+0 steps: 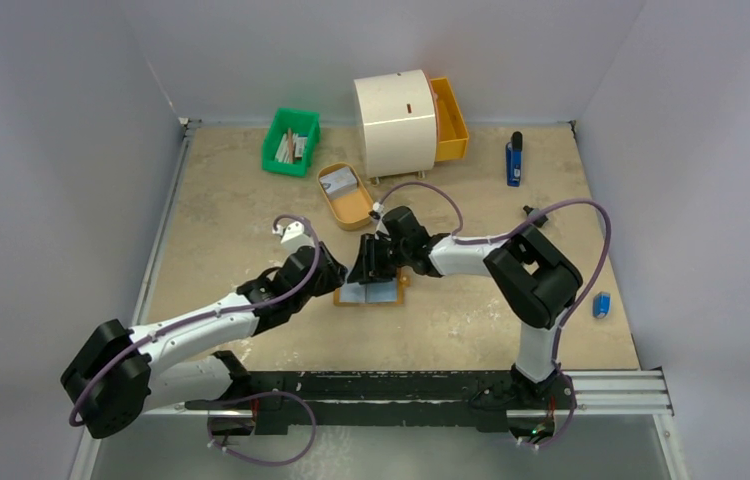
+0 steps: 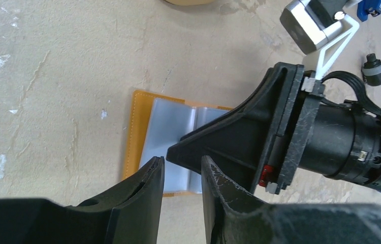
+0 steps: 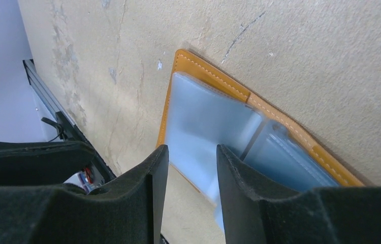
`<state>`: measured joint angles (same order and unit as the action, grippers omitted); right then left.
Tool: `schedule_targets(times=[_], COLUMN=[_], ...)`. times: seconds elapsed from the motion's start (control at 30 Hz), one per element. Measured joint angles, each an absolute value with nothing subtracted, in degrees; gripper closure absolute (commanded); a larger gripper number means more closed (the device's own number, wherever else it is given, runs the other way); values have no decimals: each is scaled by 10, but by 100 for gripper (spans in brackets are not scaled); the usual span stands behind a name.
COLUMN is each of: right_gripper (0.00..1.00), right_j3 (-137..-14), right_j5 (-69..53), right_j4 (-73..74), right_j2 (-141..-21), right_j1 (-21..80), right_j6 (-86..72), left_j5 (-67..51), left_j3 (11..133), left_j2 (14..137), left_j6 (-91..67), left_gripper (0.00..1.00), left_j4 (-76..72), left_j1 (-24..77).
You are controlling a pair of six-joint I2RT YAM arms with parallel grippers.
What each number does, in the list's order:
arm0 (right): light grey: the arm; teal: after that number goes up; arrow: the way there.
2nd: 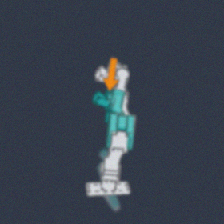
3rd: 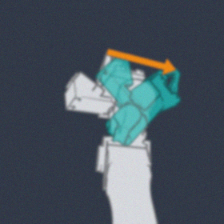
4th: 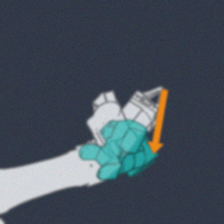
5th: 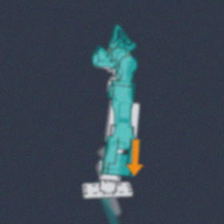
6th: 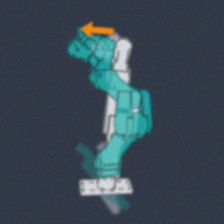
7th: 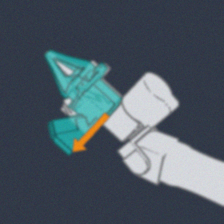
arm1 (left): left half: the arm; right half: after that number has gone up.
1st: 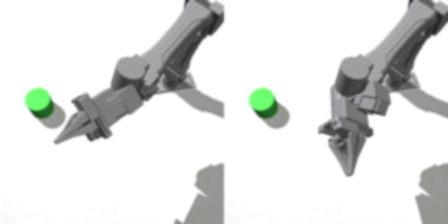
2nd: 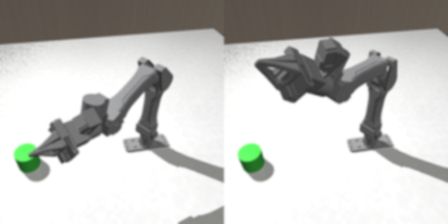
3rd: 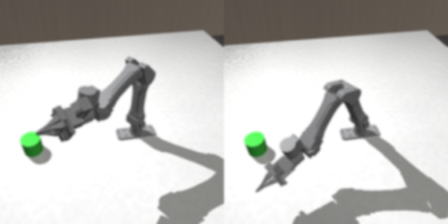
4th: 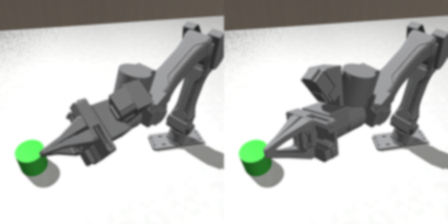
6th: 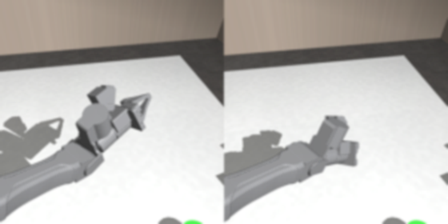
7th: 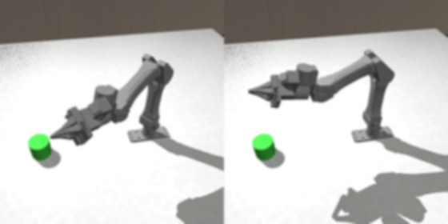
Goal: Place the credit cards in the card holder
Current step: Open the card holder at the center of the board.
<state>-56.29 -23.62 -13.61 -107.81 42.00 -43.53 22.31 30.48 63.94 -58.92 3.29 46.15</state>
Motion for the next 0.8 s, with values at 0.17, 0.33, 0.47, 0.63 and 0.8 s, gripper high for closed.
schedule_targets(times=[0.17,0.33,0.47,0.63,0.8], right_gripper=[56,55,55,55,55], right_j3=[-563,-560,-554,-539,-504], right_j5=[-230,-205,-194,-178,-141], right_j4=[-101,-72,-62,-47,-23], right_j2=[-1049,-992,-974,-972,-918], right_j1=[420,420,420,420,420], right_j6=[-436,-433,-430,-425,-416], left_j5=[229,246,260,270,247], left_j3=[300,300,308,355,408], left_j2=[620,606,609,650,732], left_j6=[-589,-589,-589,-590,-598], left_gripper=[67,65,65,59,50], left_j4=[38,48,63,89,79], left_j1=[462,462,458,412,312])
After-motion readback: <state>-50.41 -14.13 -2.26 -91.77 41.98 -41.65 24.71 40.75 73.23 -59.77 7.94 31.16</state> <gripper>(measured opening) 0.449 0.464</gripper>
